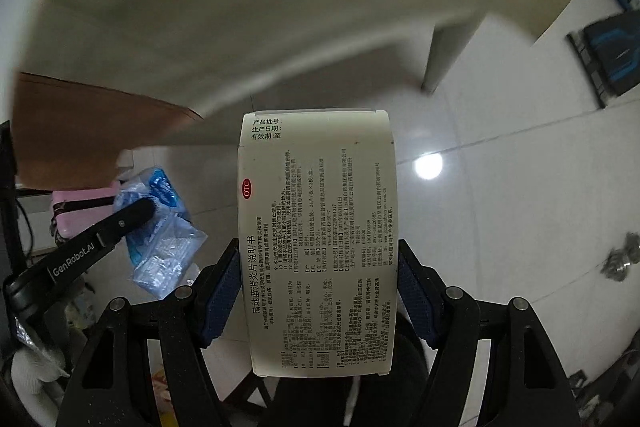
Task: Collect trash
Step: 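Carry the blue wrapper and medicine box to the bin and release both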
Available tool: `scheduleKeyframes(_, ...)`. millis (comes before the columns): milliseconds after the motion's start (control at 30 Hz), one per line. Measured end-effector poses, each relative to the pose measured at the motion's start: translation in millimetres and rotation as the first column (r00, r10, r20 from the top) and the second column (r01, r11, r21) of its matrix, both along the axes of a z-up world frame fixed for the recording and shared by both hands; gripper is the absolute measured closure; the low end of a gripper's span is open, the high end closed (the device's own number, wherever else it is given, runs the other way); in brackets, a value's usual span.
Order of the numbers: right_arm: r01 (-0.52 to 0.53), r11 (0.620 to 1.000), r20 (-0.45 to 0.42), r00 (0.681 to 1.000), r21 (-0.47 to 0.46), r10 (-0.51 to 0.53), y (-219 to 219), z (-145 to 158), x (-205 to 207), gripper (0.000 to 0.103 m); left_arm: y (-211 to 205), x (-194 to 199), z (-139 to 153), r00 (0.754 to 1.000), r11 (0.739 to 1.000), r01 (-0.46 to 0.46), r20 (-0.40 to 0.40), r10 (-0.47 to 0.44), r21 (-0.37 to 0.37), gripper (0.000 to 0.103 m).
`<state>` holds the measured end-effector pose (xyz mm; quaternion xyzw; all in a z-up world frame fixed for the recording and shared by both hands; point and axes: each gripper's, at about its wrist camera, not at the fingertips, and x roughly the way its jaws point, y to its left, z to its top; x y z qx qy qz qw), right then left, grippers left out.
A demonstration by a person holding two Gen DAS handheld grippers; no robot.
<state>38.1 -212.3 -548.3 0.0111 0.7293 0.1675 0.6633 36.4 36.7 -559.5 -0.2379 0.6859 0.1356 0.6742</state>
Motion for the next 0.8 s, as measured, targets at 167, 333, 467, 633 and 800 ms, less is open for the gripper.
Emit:
scheduleKeyframes(167,0.017,0.999,-0.065,0.998,0.030,-0.015,9,-108,3,0.029,11,-3,-75,1.000,1.000,-0.015,-0.008,0.015,-0.002,0.011)
scheduleKeyframes(333,0.023,0.999,-0.110,0.994,0.049,-0.018,20,-176,6,0.016,25,-17,-124,1.000,1.000,-0.017,-0.012,0.017,0.003,0.006)
scheduleKeyframes(467,0.012,0.999,-0.094,0.996,0.032,-0.009,25,-195,1,0.000,28,-28,-126,1.000,0.997,0.014,0.017,-0.016,0.070,0.000)
scheduleKeyframes(633,-0.036,0.997,-0.023,0.999,-0.067,0.034,28,-175,-3,0.000,26,-38,-105,0.999,0.992,0.033,0.021,-0.036,0.119,0.000)
scheduleKeyframes(800,-0.061,0.983,0.034,0.997,-0.174,0.068,23,-122,-13,0.000,11,-49,-53,0.998,0.988,0.058,0.005,-0.059,0.145,0.000)
